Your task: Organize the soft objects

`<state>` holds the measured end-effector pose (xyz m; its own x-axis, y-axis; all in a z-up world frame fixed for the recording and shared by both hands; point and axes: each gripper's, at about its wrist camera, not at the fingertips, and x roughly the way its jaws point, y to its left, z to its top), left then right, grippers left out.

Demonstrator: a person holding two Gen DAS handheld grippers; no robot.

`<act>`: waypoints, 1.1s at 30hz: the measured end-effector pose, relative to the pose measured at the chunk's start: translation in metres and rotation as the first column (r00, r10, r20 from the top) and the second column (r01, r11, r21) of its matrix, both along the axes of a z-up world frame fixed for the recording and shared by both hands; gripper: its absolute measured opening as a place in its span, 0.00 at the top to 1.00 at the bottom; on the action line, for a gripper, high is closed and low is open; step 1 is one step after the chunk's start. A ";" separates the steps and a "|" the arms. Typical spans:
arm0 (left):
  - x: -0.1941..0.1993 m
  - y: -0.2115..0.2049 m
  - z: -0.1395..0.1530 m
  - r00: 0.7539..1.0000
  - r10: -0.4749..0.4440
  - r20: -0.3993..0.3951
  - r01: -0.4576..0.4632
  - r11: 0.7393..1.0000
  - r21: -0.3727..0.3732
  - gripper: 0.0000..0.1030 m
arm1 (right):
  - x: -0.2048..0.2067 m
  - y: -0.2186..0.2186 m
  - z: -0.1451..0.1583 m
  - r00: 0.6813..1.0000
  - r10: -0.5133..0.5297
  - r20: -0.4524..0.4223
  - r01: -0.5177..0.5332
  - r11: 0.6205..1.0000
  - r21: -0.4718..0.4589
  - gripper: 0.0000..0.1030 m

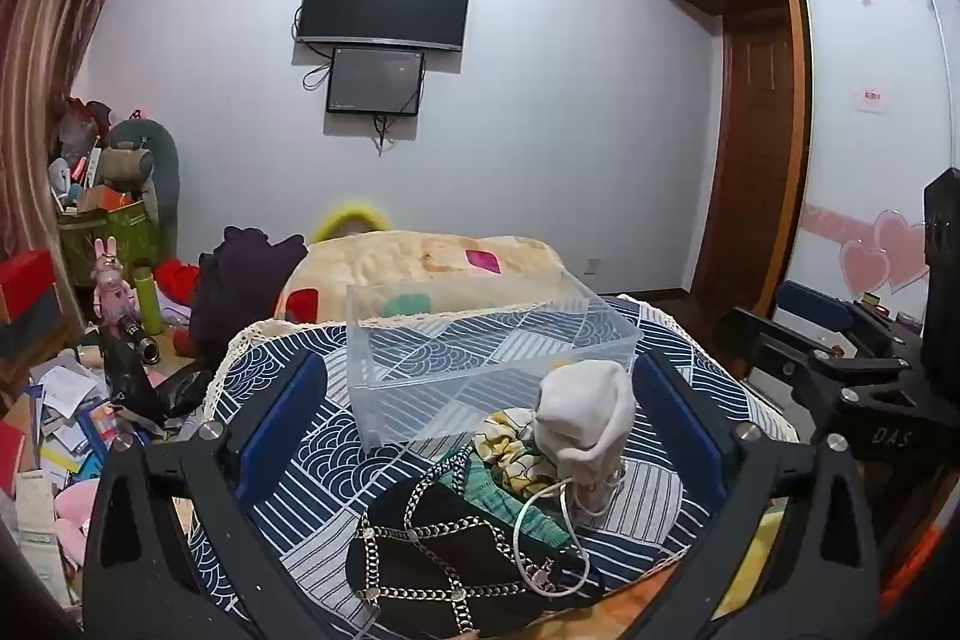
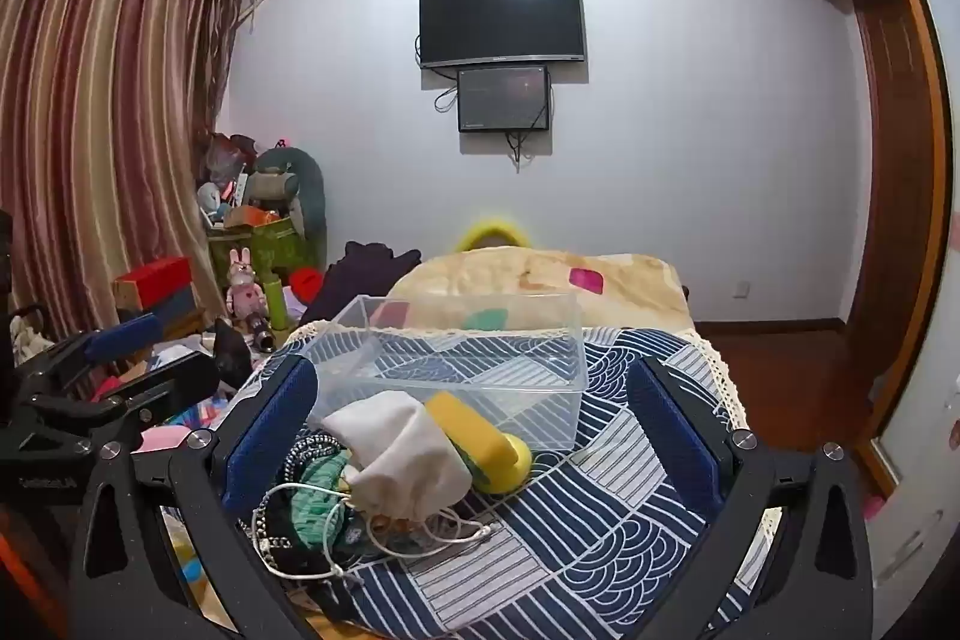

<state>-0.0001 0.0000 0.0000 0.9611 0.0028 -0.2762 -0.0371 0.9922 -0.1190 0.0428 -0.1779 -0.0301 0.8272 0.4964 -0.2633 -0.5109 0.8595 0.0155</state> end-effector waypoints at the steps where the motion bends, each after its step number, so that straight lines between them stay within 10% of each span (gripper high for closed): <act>1: 0.000 0.000 0.000 1.000 0.000 -0.001 0.000 1.000 0.005 0.00 | 0.000 0.000 0.000 1.000 -0.001 0.002 0.001 1.000 -0.004 0.00; 33: -0.006 -0.005 0.006 0.999 -0.020 0.027 0.019 0.999 0.029 0.00 | -0.003 0.002 0.002 1.000 0.026 -0.015 -0.026 0.999 0.019 0.00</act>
